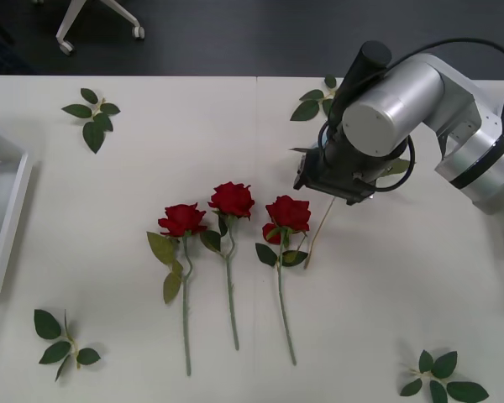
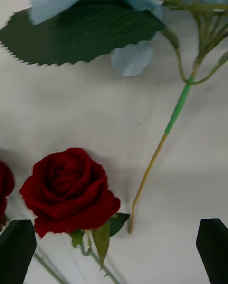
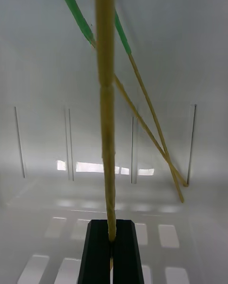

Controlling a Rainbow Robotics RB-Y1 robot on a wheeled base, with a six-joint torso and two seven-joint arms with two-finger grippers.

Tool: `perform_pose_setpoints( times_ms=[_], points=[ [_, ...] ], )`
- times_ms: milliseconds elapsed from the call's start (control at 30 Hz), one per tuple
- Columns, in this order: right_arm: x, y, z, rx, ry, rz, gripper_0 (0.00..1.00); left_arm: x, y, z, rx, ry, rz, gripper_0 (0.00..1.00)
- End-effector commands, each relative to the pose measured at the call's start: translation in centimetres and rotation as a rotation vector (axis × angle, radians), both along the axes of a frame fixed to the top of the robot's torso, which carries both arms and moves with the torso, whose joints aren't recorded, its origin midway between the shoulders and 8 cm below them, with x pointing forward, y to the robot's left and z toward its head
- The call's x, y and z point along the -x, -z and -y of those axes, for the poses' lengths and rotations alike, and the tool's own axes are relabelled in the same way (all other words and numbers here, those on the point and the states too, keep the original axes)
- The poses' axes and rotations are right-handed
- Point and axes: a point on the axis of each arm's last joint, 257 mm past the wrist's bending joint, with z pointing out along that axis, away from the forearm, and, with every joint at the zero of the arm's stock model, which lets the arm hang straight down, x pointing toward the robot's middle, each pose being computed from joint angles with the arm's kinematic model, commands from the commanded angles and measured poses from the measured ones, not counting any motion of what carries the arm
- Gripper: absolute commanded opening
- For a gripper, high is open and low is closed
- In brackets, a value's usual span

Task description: Put the red flowers into the right box and the blue flowers into the left box

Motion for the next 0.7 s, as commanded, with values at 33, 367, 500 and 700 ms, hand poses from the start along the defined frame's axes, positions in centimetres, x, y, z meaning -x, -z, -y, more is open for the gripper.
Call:
perform_pose_setpoints(
  times_ms=[33, 367, 500, 700],
  points=[
    [-1.3, 0.5, 0.2, 0.032, 0.047, 0.024, 1.0, -0.8, -2.2, -1.4, -0.035, -0.019, 0.02, 0.03],
    [-2.7, 2.2, 1.6, 0.078, 0.094, 0.046, 1.0, -2.3, -3.9, 0.6, 0.093, -0.022, 0.122, 1.0],
    [-3.3, 2.8, 2.5, 0.093, 0.113, 0.051, 1.0, -2.8, -5.5, 2.6, 0.163, 0.009, 0.154, 1.0],
    [-3.9, 4.0, 3.0, 0.106, 0.126, 0.056, 1.0, -2.0, -8.8, 4.0, 0.168, 0.055, 0.188, 1.0]
  ],
)
